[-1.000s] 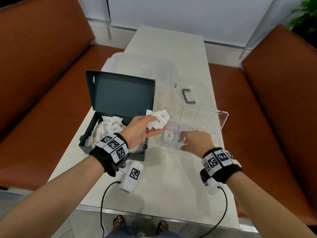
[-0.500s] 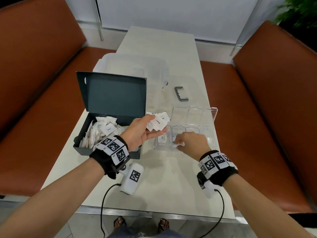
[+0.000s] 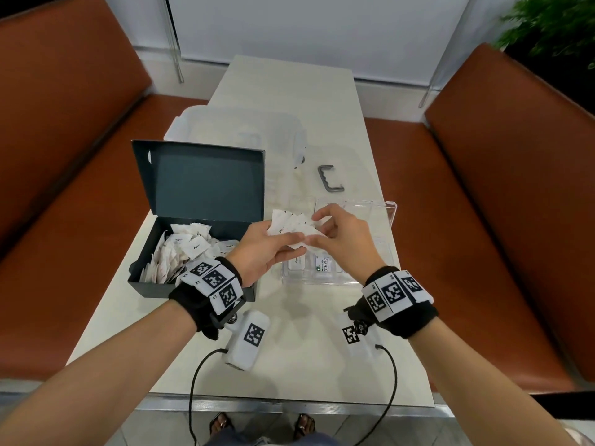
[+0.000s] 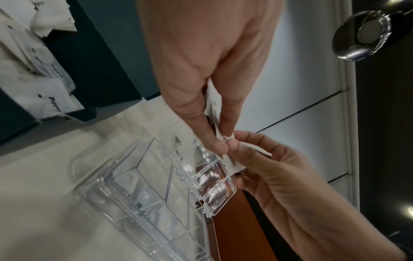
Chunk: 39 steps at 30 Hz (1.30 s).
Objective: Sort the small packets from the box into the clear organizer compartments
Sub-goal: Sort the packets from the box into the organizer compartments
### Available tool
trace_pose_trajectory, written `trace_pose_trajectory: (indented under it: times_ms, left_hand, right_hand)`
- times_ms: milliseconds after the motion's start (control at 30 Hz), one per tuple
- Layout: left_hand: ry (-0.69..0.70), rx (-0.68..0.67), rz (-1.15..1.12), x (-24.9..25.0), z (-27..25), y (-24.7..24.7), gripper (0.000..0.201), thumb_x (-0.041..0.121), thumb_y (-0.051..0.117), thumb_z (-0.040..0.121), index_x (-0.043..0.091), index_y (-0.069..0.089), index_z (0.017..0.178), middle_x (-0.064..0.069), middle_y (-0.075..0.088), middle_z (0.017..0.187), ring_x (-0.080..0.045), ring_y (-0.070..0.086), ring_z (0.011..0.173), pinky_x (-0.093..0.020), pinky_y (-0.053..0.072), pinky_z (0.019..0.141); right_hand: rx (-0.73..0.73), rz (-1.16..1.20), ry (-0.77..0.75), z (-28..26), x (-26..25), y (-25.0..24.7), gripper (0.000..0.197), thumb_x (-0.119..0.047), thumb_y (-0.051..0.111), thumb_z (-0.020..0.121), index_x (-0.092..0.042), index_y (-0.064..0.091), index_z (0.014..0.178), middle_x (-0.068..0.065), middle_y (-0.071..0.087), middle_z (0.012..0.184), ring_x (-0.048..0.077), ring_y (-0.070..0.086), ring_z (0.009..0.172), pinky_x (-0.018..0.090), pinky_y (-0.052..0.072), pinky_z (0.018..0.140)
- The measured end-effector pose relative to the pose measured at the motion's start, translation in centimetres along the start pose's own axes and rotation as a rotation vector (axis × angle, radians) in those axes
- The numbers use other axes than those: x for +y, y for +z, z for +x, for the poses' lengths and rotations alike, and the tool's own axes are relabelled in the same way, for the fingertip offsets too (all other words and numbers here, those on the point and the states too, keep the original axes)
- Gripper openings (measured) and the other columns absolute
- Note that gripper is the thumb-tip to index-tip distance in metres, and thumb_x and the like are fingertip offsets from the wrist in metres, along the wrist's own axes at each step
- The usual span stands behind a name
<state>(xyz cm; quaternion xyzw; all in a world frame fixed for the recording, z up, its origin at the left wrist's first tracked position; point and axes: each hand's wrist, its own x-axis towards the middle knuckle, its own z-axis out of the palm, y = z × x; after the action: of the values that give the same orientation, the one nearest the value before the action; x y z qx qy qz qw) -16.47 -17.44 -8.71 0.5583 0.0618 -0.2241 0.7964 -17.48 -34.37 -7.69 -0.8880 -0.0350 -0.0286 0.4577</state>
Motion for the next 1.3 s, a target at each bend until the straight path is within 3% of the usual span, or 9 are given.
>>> trace_pose_trajectory:
  times_ms: [267,400,500,600,933,1033,1133,1200,1300]
  left_hand:
    - [-0.018,0.008,-0.154,0.1,0.0,0.0,0.023,0.006,0.066,0.09,-0.001,0.064,0.111,-0.013,0.073,0.106,-0.027,0.072,0.094,-0.023,0.058,0.071]
    - [0.006,0.054,-0.155,0.3,0.0,0.0,0.026,0.004,0.064,0.091,-0.004,0.06,0.115,-0.017,0.072,0.109,-0.031,0.072,0.094,-0.023,0.058,0.068]
    - [0.018,0.063,-0.153,0.4,-0.1,0.1,0.027,0.003,0.064,0.09,-0.005,0.06,0.115,-0.017,0.071,0.11,-0.031,0.072,0.094,-0.025,0.059,0.069]
    - [0.03,0.051,-0.13,0.3,-0.1,0.1,0.027,0.003,0.065,0.09,-0.005,0.06,0.115,-0.016,0.071,0.109,-0.03,0.072,0.092,-0.026,0.06,0.072]
    - [0.055,0.05,-0.101,0.5,-0.3,-0.1,0.026,0.003,0.064,0.091,-0.007,0.06,0.115,-0.018,0.071,0.109,-0.029,0.073,0.09,-0.026,0.06,0.071]
    - [0.054,0.051,-0.092,0.7,-0.4,-0.4,0.023,0.004,0.064,0.091,-0.004,0.061,0.112,-0.017,0.071,0.109,-0.03,0.073,0.09,-0.026,0.06,0.071]
    - [0.038,0.053,-0.068,0.9,-0.4,-0.8,0.021,0.004,0.064,0.091,-0.001,0.062,0.111,-0.017,0.071,0.109,-0.031,0.073,0.089,-0.025,0.059,0.068]
    - [0.014,0.044,-0.036,1.0,-0.4,-1.0,0.026,0.005,0.064,0.091,-0.003,0.06,0.115,-0.019,0.07,0.11,-0.032,0.072,0.091,-0.025,0.059,0.068]
    - [-0.006,0.008,0.066,1.1,-0.5,-1.2,0.028,0.007,0.066,0.09,-0.002,0.061,0.116,-0.017,0.071,0.108,-0.031,0.073,0.09,-0.025,0.06,0.07]
  right_hand:
    - [0.038,0.025,-0.014,0.3,-0.3,-1.3,0.029,-0.016,0.074,0.081,-0.03,0.066,0.106,-0.006,0.059,0.077,0.0,0.054,0.062,0.007,0.044,0.062]
    - [0.158,0.248,0.113,0.0,0.1,-2.3,0.018,-0.012,0.065,0.089,-0.026,0.068,0.1,0.005,0.064,0.083,0.013,0.058,0.07,0.021,0.05,0.064]
    - [0.139,0.425,0.239,-0.3,-0.1,-2.2,0.011,-0.009,0.059,0.092,-0.016,0.067,0.096,0.008,0.068,0.084,0.014,0.06,0.069,0.022,0.051,0.055]
    - [0.152,0.476,0.288,-0.3,-0.2,-2.0,0.01,-0.007,0.061,0.09,-0.015,0.066,0.087,-0.001,0.069,0.074,0.01,0.061,0.058,0.02,0.048,0.051]
    - [0.156,0.608,0.305,-0.3,-0.4,-1.9,0.019,0.005,0.056,0.087,-0.009,0.066,0.095,0.01,0.069,0.079,0.016,0.063,0.058,0.024,0.054,0.056]
    - [0.164,0.499,0.281,0.1,-0.6,-2.2,0.022,-0.001,0.051,0.09,-0.014,0.069,0.088,0.006,0.068,0.084,0.018,0.061,0.068,0.03,0.056,0.064]
    - [0.057,0.232,0.104,0.7,-1.2,-3.0,0.024,-0.008,0.05,0.093,-0.02,0.068,0.084,0.006,0.061,0.089,0.02,0.06,0.082,0.036,0.057,0.072]
    - [-0.107,0.026,-0.025,1.1,-2.1,-3.4,0.023,-0.011,0.049,0.096,-0.022,0.067,0.088,0.009,0.051,0.095,0.024,0.061,0.083,0.033,0.06,0.06]
    - [-0.303,-0.317,-0.181,1.7,-3.0,-3.6,0.022,-0.008,0.048,0.097,-0.018,0.068,0.094,0.005,0.04,0.091,0.017,0.054,0.073,0.022,0.053,0.046]
